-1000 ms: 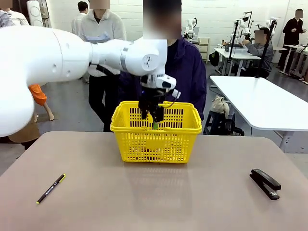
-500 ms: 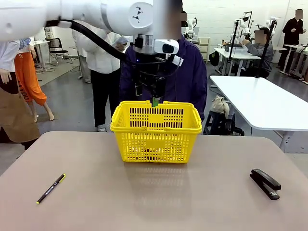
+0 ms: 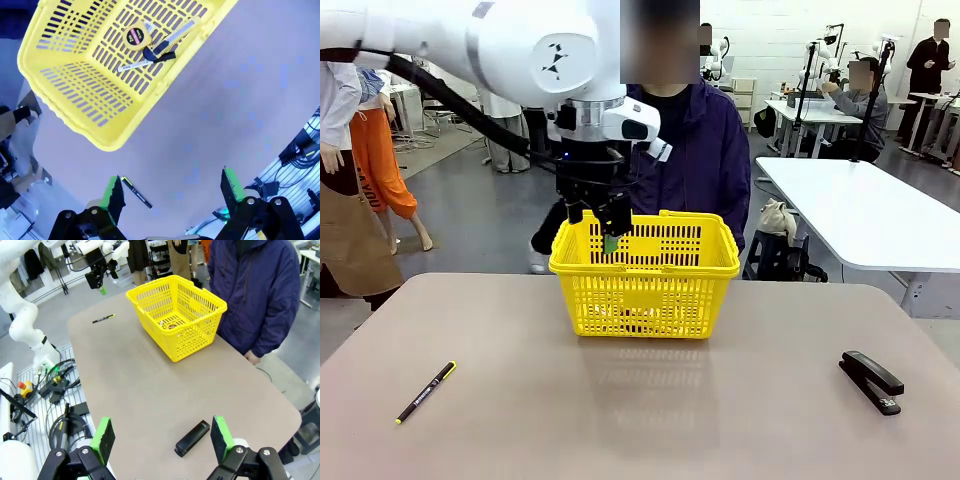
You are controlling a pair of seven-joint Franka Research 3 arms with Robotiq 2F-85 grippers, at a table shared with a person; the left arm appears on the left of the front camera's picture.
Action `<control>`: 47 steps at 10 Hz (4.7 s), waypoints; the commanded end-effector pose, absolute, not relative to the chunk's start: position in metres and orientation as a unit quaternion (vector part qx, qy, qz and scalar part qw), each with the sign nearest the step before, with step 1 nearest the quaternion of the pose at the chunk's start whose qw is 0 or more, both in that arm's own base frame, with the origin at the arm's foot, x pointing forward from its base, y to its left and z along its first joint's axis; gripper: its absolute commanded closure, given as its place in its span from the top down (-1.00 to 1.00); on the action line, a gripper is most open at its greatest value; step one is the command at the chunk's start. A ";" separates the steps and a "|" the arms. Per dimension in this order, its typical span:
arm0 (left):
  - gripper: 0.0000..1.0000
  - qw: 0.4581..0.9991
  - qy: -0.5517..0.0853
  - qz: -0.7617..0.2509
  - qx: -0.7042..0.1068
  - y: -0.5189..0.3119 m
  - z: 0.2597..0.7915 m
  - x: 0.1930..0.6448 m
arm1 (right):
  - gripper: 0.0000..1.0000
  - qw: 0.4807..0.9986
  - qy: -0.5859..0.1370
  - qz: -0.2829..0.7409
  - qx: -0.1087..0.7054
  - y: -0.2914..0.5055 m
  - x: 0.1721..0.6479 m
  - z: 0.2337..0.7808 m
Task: Place the items the person wants into the basket.
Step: Pick up the item the person points to and place it in the Market Basket.
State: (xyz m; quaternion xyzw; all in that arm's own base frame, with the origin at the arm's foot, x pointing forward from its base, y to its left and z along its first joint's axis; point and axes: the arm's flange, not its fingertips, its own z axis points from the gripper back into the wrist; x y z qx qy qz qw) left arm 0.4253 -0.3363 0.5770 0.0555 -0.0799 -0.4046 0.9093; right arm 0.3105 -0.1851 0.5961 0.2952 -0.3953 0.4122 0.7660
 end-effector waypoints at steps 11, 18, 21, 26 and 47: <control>1.00 0.896 -0.066 -0.439 -0.019 -0.304 0.597 0.421 | 1.00 0.754 -0.411 0.413 0.303 -0.184 0.312 0.596; 1.00 0.740 -0.253 -0.584 -0.218 -0.051 0.704 0.382 | 1.00 0.754 -0.411 0.413 0.303 -0.184 0.312 0.596; 1.00 0.682 -0.359 -0.580 -0.265 0.026 0.692 0.361 | 1.00 0.754 -0.411 0.413 0.303 -0.184 0.312 0.596; 1.00 0.688 -0.379 -0.551 -0.281 0.083 0.655 0.388 | 1.00 0.754 -0.411 0.413 0.303 -0.184 0.312 0.596; 1.00 0.693 -0.385 -0.530 -0.302 0.131 0.620 0.404 | 1.00 0.754 -0.411 0.413 0.303 -0.184 0.312 0.596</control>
